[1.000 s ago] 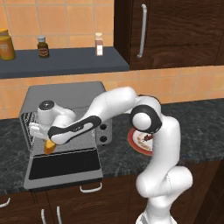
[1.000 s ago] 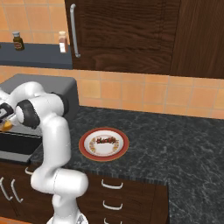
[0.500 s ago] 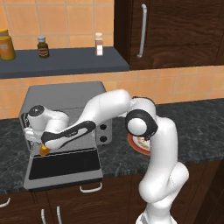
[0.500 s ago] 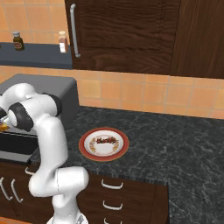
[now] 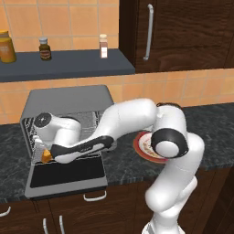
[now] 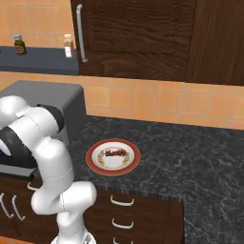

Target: Pick up the kebab skewer and baguette bread, and place them inside the toaster oven. Close the toaster oven door and start by setting the timer.

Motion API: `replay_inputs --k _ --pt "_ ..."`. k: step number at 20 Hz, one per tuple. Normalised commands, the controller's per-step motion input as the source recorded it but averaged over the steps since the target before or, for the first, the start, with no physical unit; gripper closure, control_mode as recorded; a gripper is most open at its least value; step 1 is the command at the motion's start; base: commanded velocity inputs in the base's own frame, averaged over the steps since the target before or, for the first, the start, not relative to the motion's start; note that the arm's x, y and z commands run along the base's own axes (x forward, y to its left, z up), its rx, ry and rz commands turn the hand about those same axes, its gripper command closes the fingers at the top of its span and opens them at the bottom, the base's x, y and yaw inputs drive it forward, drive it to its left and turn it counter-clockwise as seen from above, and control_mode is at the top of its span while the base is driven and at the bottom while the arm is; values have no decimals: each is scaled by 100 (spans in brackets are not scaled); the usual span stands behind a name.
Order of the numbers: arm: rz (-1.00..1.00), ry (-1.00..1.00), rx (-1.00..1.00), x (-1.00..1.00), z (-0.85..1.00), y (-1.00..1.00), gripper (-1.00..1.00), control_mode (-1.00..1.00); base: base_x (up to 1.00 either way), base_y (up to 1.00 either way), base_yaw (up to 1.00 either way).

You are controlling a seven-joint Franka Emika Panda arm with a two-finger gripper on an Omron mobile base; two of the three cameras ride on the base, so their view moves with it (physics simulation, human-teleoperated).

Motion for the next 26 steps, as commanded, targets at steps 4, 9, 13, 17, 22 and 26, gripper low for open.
replay_inputs --k 4,9,13,17,22,26 --pt "1 -5 0 -46 57 -100 -100 -100 0 0 0" --pt "0 3 -1 -60 44 -100 -100 -100 0 0 0" --pt "4 8 0 -46 19 -100 -100 -100 0 0 0" --pt "6 5 -1 -28 0 -100 -100 -100 0 0 0" --pt "-9 9 1 -4 0 -100 -100 -100 0 0 0" --pt "-23 20 0 14 0 -100 -100 -100 0 0 0"
